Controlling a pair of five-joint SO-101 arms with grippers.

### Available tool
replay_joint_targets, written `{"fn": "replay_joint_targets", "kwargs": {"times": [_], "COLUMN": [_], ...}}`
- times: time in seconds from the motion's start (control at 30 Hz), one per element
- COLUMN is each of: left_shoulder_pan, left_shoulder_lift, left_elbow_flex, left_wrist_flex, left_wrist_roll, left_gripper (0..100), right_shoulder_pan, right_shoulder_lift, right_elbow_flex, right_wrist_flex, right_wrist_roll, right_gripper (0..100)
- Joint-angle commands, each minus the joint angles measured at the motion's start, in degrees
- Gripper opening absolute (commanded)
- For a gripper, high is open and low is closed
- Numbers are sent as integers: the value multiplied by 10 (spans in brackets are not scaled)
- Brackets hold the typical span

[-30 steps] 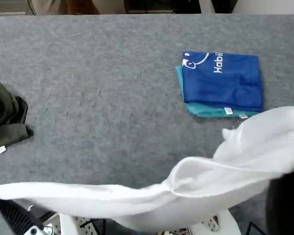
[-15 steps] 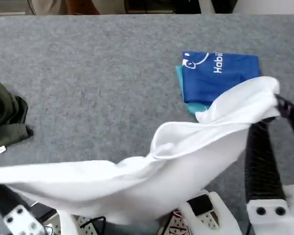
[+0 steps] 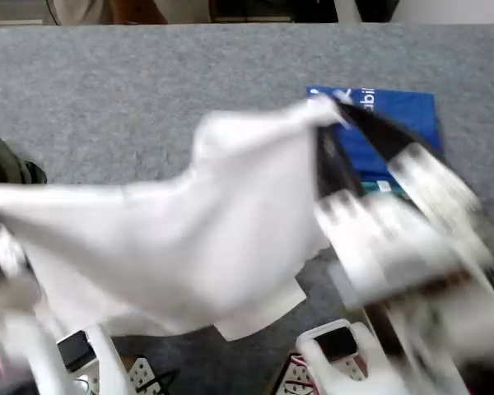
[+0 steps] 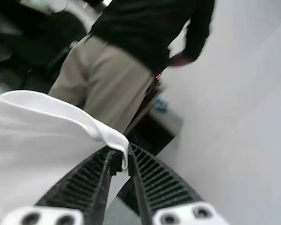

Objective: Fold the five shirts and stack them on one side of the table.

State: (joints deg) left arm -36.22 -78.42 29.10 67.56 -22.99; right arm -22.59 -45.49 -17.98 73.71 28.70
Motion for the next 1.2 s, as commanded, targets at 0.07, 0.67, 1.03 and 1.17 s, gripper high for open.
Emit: {"fn": "replay_joint_targets", "kwargs": {"times": [0.07, 0.67, 1.03, 1.17], "left_shoulder_pan": [53, 119, 123, 124], "left_shoulder_lift": [79, 646, 610, 570], "left_elbow_flex": [203, 25, 43, 34], "left_wrist_flex": [-353, -702, -481, -325], "left_wrist_roll": [1, 1, -3, -3], "left_gripper": [19, 19, 20, 20], "right_shoulder_pan": [7, 26, 41, 36], "right_shoulder_lift": [99, 564, 596, 596], "right_elbow_flex": [204, -109, -253, -251], "right_wrist_flex": [-291, -414, 42, 171], "right_wrist_roll": [-4, -4, 36, 67], "right_gripper": [1, 1, 1, 1]}}
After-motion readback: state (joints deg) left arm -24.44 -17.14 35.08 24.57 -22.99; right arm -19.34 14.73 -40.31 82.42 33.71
